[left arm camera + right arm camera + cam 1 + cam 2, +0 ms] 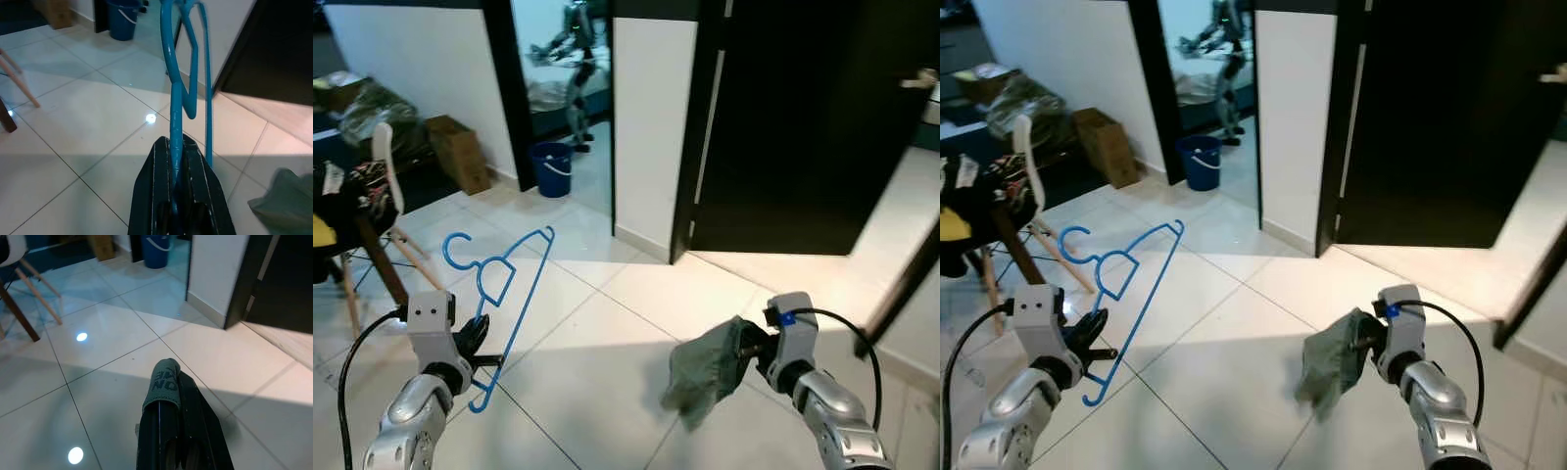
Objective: Hang hanger
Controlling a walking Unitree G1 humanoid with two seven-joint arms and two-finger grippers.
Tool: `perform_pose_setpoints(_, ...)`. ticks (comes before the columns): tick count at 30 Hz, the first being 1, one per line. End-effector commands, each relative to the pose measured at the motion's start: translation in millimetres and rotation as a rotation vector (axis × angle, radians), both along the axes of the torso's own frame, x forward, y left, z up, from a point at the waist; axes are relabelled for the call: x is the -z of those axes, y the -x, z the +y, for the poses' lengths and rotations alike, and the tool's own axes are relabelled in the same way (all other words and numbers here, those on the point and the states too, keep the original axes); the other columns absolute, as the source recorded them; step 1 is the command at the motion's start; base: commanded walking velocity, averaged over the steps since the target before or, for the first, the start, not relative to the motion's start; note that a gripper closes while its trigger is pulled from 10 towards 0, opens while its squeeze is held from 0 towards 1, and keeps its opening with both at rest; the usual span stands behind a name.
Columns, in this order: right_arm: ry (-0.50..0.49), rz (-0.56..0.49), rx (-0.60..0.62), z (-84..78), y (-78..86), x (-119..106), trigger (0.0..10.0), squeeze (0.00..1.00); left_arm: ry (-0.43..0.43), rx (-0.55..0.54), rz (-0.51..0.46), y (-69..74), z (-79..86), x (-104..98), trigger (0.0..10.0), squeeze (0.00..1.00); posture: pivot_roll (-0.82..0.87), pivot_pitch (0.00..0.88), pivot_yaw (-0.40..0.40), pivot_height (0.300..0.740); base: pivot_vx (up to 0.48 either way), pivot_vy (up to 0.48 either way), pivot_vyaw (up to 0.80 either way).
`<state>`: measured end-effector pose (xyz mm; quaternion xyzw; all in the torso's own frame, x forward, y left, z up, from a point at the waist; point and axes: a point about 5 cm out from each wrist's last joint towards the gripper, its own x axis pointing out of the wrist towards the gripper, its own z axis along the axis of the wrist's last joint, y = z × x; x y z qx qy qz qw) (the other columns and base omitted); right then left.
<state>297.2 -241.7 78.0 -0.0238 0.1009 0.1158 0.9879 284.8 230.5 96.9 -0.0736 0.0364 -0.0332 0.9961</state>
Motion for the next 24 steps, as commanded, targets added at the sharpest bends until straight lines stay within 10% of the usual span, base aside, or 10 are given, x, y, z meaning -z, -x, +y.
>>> perform_pose_setpoints(1,-0.03,-0.028,-0.03,8.8,-2.7,-3.4,10.0,0.0,-0.016,-0.014,0.007,1.1,8.0,-0.3,10.0,0.0,0.05,0.0,-0.037,0.74,0.48,0.0,0.76)
perform_pose_setpoints(24,-0.035,-0.048,-0.08,13.5,-3.2,-5.6,10.0,0.0,-0.034,0.0,0.007,-1.6,7.7,-1.2,10.0,0.0,0.05,0.0,-0.03,0.74,0.48,0.0,0.76)
